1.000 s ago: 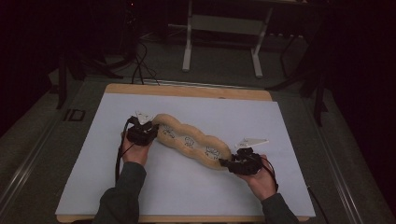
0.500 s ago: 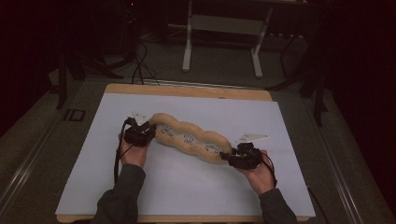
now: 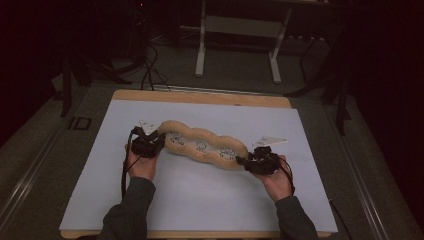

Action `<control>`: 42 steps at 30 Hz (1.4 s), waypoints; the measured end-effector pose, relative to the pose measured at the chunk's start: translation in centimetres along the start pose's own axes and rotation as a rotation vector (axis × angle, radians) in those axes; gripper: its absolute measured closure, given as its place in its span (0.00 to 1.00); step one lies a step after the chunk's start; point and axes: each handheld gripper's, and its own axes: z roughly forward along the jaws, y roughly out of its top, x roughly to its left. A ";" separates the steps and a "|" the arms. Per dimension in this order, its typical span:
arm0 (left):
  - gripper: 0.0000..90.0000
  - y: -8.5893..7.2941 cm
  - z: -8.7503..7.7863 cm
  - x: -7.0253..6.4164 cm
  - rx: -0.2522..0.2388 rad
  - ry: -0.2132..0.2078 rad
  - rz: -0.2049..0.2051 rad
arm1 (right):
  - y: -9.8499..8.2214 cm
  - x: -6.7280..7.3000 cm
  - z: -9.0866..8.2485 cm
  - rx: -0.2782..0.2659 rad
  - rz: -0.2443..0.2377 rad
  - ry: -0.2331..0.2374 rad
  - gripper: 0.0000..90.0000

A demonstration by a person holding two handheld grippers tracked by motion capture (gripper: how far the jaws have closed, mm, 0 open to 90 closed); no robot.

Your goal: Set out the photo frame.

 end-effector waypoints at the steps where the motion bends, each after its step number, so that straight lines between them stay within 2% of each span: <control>1: 0.81 0.0 0.0 0.0 -0.001 0.001 -0.003 | 0.1 -0.1 0.0 -0.003 0.001 -0.003 0.72; 16: 0.82 -0.6 -0.4 -0.3 0.012 0.012 -0.013 | 0.5 -1.0 0.6 -0.018 0.016 -0.024 0.72; 21: 0.82 -0.8 -0.4 -0.7 0.024 0.020 -0.017 | 0.5 -1.5 1.1 -0.018 0.025 -0.045 0.72; 34: 0.82 -1.5 -0.5 -1.0 0.033 0.035 -0.026 | 0.9 -2.5 2.1 0.000 0.041 -0.051 0.70; 42: 0.81 -2.2 -0.4 -1.2 0.052 0.034 -0.035 | 0.8 -2.9 2.9 0.013 0.068 -0.047 0.67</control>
